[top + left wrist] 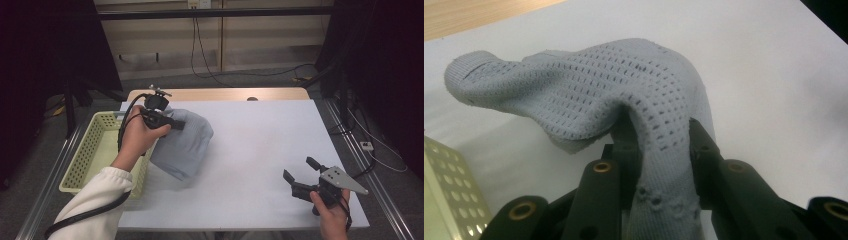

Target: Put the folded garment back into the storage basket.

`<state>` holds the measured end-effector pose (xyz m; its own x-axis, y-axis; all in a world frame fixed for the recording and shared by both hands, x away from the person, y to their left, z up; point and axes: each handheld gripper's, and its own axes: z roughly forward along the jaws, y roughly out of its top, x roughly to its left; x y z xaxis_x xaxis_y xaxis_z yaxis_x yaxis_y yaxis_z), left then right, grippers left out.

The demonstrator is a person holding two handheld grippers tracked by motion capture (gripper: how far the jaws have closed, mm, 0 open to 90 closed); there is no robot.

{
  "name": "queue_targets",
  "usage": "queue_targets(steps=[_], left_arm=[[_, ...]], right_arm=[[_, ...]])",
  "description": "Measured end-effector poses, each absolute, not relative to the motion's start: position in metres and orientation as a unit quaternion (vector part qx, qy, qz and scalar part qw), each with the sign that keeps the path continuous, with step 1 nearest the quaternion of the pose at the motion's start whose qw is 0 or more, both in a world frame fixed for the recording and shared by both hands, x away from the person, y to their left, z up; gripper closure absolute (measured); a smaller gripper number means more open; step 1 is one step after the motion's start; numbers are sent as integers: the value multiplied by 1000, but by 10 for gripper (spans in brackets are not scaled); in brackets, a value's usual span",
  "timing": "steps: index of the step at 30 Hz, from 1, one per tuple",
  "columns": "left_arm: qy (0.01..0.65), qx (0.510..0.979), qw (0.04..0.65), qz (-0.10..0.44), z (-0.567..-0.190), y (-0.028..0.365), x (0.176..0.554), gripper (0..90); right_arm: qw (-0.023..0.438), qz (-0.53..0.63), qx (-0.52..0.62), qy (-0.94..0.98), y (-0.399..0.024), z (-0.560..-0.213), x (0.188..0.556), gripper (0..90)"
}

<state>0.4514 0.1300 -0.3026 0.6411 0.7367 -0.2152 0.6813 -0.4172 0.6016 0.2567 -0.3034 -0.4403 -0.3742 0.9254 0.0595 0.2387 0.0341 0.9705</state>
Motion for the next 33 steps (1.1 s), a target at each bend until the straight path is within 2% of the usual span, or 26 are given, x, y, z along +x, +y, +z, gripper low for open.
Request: queue_targets(steps=[17, 33], left_arm=[[429, 837, 333, 68, -280, 141, 461, 730], [441, 829, 336, 71, -262, 160, 466, 731]], right_arm=[[327, 526, 454, 640, -304, -440, 257, 88], [328, 526, 454, 640, -304, -440, 257, 88]])
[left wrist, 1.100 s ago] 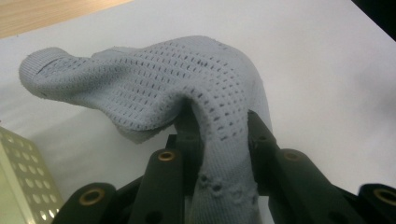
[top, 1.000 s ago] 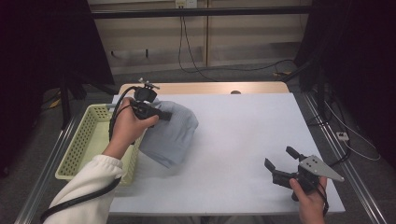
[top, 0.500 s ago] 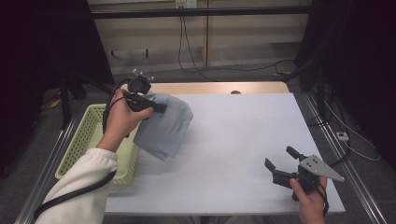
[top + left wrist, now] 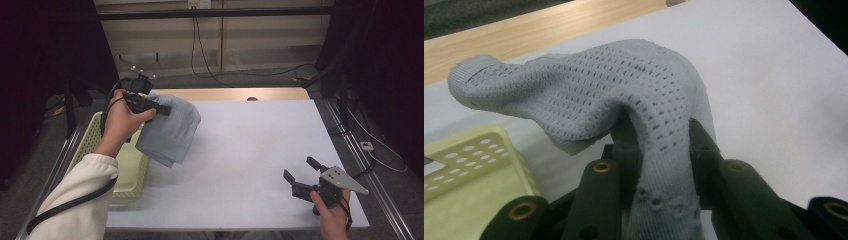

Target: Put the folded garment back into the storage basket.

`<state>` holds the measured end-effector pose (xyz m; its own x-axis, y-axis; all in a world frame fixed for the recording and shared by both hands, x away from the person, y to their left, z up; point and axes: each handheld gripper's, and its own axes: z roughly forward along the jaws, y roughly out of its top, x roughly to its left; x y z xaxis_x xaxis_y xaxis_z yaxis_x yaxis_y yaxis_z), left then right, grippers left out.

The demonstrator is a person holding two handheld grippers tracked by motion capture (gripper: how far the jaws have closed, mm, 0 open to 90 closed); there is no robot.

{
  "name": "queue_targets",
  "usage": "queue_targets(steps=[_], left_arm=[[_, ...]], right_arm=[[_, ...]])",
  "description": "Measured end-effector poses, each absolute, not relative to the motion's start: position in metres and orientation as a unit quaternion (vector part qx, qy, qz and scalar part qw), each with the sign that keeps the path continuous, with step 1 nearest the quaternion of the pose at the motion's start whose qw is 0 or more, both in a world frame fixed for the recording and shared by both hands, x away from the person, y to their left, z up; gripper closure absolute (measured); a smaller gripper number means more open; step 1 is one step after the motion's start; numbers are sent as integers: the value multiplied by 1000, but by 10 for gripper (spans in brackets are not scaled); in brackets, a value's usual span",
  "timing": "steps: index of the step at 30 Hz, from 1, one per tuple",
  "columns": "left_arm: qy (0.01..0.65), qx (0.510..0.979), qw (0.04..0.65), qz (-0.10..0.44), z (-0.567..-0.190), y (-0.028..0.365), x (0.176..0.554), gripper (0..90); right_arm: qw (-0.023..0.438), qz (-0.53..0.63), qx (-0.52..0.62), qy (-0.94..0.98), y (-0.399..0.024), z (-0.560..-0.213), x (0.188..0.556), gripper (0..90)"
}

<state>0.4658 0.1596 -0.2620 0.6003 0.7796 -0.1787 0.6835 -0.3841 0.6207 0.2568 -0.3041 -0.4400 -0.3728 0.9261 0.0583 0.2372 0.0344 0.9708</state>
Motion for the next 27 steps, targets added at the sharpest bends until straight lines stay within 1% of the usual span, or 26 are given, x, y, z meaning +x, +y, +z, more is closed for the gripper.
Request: queue_targets(steps=[6, 27], left_arm=[[448, 824, 339, 72, -253, 171, 468, 730], [472, 810, 336, 90, -242, 210, 469, 731]], right_arm=[[327, 526, 454, 640, -304, -440, 257, 88], [327, 526, 454, 640, -304, -440, 257, 88]])
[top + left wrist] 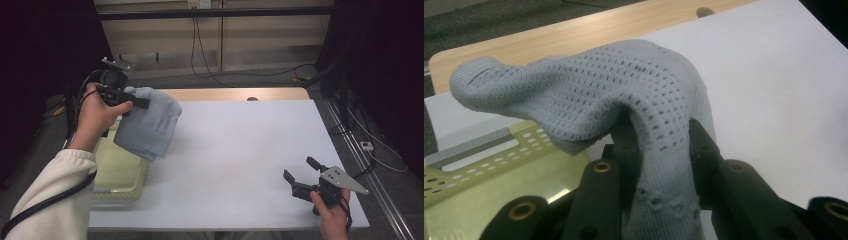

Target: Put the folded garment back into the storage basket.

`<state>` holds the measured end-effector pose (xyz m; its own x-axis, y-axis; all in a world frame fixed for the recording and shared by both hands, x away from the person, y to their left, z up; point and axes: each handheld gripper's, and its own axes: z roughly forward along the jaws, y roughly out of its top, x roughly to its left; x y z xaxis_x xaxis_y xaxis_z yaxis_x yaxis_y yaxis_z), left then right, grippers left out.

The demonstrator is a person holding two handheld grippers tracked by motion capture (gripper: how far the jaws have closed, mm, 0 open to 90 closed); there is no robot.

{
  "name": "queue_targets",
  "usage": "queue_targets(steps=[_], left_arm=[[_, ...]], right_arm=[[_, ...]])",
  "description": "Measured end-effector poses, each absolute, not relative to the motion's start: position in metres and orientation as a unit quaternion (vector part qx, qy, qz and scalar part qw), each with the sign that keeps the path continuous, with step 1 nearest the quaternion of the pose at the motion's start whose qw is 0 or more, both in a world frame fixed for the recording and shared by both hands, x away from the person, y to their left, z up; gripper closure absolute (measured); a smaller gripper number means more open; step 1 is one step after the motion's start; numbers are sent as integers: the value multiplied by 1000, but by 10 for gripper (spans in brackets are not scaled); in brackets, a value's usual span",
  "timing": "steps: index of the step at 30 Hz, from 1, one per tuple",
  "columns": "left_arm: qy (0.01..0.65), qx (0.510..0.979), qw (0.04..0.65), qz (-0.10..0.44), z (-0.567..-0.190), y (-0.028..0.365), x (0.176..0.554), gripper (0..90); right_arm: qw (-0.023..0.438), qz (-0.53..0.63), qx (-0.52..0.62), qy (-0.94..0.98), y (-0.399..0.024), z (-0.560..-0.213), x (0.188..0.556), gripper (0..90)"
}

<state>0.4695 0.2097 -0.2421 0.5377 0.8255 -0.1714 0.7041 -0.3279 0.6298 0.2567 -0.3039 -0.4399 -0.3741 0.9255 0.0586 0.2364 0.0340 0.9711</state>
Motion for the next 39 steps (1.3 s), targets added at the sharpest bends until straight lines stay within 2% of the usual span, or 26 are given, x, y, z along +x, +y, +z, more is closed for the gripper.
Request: queue_targets(steps=[23, 39], left_arm=[[502, 792, 333, 98, -245, 254, 470, 730], [531, 775, 329, 97, -265, 272, 475, 730]], right_arm=[[326, 525, 455, 641, -304, -440, 257, 88], [326, 524, 453, 643, -303, -440, 257, 87]])
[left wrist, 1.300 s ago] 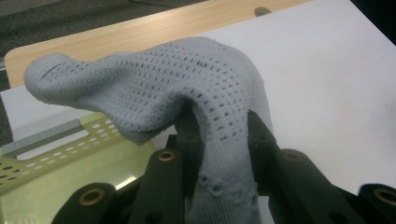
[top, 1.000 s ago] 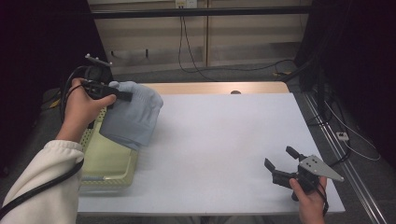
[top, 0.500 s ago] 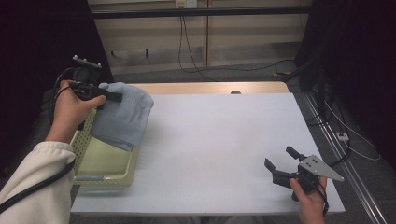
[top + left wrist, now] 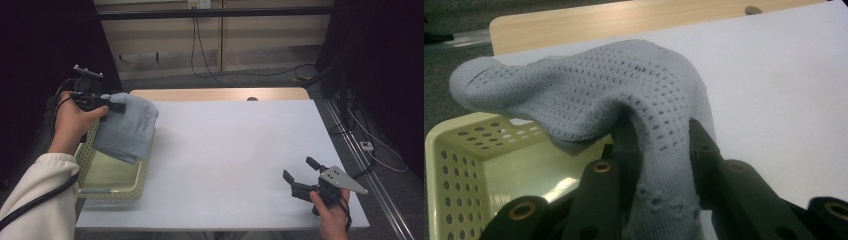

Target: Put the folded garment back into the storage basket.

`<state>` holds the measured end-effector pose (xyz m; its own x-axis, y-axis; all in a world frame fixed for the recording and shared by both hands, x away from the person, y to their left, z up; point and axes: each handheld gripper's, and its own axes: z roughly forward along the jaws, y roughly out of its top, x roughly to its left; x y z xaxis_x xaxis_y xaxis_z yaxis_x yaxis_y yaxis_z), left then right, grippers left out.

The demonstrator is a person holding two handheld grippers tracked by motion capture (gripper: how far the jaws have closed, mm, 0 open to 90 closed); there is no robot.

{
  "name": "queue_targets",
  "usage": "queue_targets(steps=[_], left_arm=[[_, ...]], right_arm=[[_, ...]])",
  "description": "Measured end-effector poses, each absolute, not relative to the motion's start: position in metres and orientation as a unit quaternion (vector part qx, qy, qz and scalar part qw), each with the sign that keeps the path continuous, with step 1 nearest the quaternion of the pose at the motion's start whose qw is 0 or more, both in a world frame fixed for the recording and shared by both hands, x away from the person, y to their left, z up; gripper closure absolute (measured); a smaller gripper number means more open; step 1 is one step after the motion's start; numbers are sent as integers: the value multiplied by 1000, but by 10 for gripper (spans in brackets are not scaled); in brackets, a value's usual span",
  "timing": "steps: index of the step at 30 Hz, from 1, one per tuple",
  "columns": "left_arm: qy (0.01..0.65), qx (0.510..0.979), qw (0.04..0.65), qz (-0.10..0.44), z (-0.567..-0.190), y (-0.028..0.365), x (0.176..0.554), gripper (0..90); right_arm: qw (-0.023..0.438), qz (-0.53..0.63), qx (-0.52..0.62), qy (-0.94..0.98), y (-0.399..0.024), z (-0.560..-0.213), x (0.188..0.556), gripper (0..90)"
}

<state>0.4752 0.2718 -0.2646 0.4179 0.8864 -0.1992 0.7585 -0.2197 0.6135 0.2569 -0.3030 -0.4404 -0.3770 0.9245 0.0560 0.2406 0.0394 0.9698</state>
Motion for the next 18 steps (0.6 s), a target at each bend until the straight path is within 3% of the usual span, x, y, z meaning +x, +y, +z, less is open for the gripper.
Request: queue_targets(steps=[18], left_arm=[[548, 763, 327, 102, -274, 285, 478, 729]], right_arm=[[326, 525, 452, 643, -303, -440, 257, 87]])
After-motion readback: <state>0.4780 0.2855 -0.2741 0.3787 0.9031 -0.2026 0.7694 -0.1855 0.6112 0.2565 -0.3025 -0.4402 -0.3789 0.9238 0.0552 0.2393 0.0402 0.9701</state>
